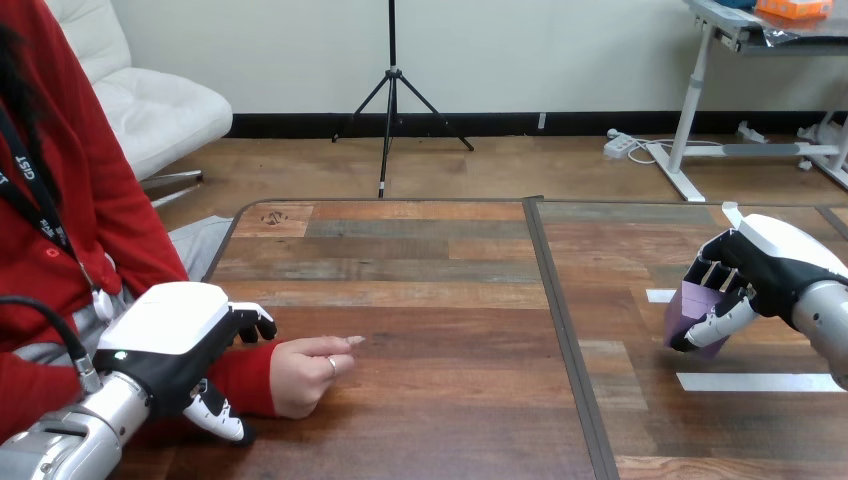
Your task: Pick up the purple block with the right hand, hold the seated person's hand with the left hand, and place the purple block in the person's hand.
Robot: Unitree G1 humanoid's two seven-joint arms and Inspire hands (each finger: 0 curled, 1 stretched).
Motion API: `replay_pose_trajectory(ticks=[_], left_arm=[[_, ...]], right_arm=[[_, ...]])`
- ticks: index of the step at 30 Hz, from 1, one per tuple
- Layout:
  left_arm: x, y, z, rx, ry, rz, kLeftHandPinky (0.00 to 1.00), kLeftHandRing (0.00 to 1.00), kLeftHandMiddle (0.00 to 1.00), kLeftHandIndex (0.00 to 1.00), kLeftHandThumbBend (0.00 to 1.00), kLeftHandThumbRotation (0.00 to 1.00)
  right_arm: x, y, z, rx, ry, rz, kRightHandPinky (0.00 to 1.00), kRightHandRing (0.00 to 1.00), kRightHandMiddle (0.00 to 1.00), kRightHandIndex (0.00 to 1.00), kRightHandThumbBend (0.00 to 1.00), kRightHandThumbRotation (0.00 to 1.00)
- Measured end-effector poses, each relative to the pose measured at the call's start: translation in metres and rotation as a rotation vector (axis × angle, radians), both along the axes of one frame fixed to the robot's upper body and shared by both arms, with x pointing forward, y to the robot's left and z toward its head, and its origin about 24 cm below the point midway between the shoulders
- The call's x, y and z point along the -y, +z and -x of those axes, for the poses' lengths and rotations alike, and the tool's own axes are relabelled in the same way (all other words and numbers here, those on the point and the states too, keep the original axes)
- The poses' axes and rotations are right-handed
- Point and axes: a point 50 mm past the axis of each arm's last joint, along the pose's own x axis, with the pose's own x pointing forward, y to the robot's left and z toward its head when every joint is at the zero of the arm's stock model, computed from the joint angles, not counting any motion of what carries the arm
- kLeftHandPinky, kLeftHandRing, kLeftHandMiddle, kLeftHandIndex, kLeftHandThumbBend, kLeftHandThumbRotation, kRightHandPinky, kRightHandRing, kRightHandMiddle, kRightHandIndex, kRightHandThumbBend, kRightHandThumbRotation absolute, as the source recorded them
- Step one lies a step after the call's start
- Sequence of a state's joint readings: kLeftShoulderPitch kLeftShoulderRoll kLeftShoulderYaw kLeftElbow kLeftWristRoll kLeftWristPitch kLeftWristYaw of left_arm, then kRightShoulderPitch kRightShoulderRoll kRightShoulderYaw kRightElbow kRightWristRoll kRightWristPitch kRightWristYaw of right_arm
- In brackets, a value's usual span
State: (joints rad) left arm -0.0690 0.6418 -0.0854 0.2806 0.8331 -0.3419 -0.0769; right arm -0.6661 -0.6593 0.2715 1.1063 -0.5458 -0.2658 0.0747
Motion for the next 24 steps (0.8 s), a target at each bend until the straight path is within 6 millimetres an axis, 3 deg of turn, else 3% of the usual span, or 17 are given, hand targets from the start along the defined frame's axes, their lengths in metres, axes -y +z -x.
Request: replay_pose_trajectory(ticks=[7,24], left_arm=[[-0.001,0.001,-0.008,-0.070,0.026,-0.034,0.58,0.67,0.71,0.71,0.97,0.04],[0.004,0.008,-0.027,-0.173,0.058,-0.094,0.59,0.68,0.73,0.71,0.86,0.20]], right_arm=[[0.001,0.000,0.000,0.000,-0.001,0.004,0.39,0.45,0.50,0.49,0.72,0.00],[0.000,0.002,0.000,0.008,0.004,0.003,0.35,0.42,0.47,0.49,0.72,0.00]])
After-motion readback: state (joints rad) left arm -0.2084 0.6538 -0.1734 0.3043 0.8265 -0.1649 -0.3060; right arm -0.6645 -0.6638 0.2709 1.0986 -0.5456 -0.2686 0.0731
